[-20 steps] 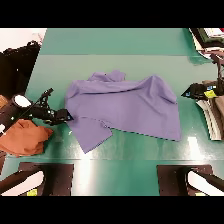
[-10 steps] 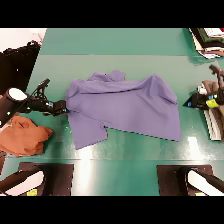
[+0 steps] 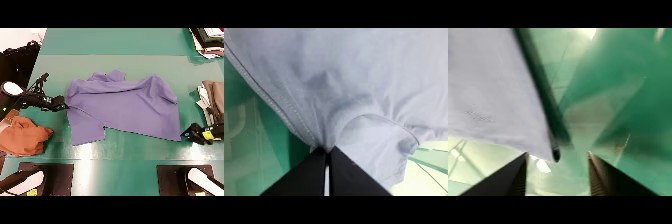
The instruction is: Fold the shirts.
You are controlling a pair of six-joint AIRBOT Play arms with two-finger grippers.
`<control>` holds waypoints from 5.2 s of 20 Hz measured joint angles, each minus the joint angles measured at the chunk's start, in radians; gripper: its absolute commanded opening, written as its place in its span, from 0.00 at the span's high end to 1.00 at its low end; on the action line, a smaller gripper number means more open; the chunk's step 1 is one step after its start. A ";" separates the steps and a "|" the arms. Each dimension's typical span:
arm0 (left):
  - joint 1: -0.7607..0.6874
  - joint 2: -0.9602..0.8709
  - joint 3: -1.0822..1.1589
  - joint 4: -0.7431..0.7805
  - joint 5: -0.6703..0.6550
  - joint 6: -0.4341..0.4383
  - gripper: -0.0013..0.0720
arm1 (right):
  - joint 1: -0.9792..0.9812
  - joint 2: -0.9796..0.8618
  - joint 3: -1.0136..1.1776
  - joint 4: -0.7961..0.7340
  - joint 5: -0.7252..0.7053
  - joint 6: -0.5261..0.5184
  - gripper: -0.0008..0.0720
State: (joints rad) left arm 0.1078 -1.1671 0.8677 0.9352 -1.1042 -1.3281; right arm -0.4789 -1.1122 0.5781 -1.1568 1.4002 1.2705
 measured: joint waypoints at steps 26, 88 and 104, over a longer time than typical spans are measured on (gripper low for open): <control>0.000 0.317 0.889 0.006 -0.076 -0.034 0.95 | 0.264 0.245 0.913 0.143 -0.134 -0.061 0.97; -0.002 0.195 -0.306 0.149 -0.142 -0.156 0.33 | 0.296 -0.045 0.484 -0.013 -0.157 0.089 0.43; -0.002 0.239 -0.440 -0.113 0.062 -0.076 0.95 | 0.280 0.055 0.434 -0.029 -0.089 0.089 0.43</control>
State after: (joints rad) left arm 0.1062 -0.9283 0.4274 0.8219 -1.0424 -1.4044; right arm -0.1993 -1.0573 1.0119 -1.1858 1.3109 1.3594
